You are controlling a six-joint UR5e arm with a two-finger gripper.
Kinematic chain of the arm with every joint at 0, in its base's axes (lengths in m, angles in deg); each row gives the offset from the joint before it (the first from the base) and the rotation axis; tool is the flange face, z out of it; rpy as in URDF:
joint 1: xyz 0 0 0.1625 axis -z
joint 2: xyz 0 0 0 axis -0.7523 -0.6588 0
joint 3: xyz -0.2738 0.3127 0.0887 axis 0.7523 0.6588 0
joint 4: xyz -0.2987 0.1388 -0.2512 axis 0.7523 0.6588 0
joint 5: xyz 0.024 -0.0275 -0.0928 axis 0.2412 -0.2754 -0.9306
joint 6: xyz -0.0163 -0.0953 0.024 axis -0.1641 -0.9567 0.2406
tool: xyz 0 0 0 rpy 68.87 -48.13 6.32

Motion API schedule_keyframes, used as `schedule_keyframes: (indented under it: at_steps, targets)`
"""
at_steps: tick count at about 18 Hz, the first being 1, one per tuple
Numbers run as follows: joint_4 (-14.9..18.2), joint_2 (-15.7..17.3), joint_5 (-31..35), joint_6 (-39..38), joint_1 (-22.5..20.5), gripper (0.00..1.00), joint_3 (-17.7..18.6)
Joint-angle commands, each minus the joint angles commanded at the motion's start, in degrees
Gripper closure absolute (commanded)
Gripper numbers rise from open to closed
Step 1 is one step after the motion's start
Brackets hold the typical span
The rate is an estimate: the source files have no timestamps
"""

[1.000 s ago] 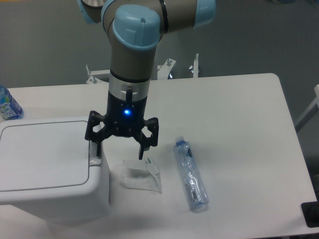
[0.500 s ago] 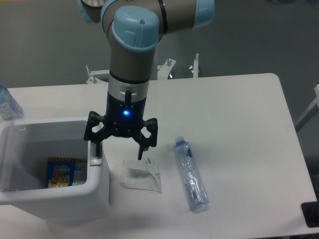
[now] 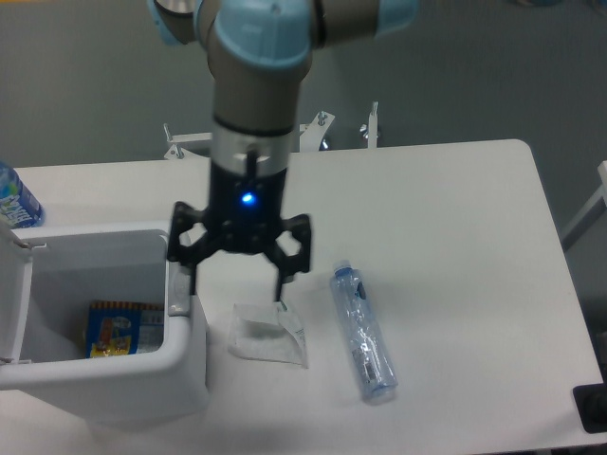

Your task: Open the trash can

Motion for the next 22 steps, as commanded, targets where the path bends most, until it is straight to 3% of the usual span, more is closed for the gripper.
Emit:
schedule_keyframes:
  at_steps: [5,9,16,22]
  targets:
    - [0.70,0.18,4.83,8.77,-6.95,0.00,0.35]
    - [0.70,0.09,8.42,23.16,-10.65,0.00,1.84]
    - [2.98,0.18,20.74,48.50,-13.20,0.00,4.57]
    - [2.37,-0.26,20.74,50.37,-13.29,0.00,4.65]
